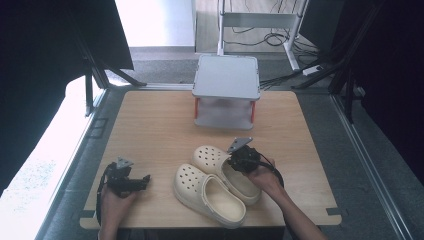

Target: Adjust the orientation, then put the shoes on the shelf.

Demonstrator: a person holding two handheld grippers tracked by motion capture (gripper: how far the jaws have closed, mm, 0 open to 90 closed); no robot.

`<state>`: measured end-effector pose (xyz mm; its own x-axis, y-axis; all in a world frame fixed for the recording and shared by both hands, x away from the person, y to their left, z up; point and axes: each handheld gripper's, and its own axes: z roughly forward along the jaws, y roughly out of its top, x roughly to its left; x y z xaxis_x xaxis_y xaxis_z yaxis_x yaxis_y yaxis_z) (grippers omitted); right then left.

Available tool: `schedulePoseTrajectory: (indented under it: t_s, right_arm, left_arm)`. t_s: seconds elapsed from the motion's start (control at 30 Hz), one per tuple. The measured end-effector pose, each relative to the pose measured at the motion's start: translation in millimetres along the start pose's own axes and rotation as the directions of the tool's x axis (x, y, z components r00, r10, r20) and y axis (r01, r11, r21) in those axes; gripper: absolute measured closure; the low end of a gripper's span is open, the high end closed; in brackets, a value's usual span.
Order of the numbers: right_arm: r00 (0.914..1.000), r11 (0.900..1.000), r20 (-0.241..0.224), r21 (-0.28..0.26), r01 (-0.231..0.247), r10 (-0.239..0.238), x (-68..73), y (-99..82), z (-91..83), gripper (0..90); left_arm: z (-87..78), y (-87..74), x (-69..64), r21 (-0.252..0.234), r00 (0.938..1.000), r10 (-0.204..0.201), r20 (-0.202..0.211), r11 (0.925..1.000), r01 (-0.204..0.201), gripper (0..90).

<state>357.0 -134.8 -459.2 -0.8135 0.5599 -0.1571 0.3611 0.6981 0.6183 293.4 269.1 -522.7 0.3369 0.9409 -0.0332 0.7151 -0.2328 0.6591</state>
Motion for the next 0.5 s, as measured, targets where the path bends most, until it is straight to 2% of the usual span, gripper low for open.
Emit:
schedulePoseTrajectory:
  t_s: [0.1, 0.13, 0.2, 0.27, 0.37, 0.5]
  right_arm:
    - [0.999, 0.9992, -0.02, -0.003, -0.04, 0.04, -2.9, -3.5, 3.0, 69.7]
    - [0.997, 0.9979, -0.044, -0.009, -0.064, 0.063, -5.9, -4.4, 2.5, 66.9]
    - [0.9896, 0.9936, -0.1, -0.035, -0.107, 0.104, -11.5, -5.0, -1.9, 55.4]
    - [0.9901, 0.9938, -0.101, -0.043, -0.102, 0.098, -14.0, -4.0, -8.3, 45.0]
    - [0.9903, 0.9955, -0.115, -0.046, -0.083, 0.077, -15.7, -4.2, -20.7, 38.0]
    - [0.9881, 0.9949, -0.129, -0.046, -0.09, 0.083, -17.5, -9.5, -35.0, 31.6]
  left_arm:
    - [0.1, 0.0, -0.1, -0.001, 1.0, -0.002, 0.0, 1.0, 0.002, 2.0]
    - [0.1, 0.0, -0.2, -0.001, 1.0, -0.002, 0.0, 1.0, 0.002, 2.0]
    - [0.1, 0.0, -0.2, -0.002, 1.0, -0.002, 0.0, 1.0, 0.002, 2.0]
    - [0.1, 0.0, -0.1, -0.001, 1.0, -0.001, 0.0, 1.0, 0.001, 2.0]
    - [0.0, 0.0, 0.0, 0.0, 1.0, 0.0, 0.0, 1.0, 0.0, 2.0]
    - [0.0, 0.0, -0.1, 0.0, 1.0, 0.0, 0.0, 1.0, 0.0, 2.0]
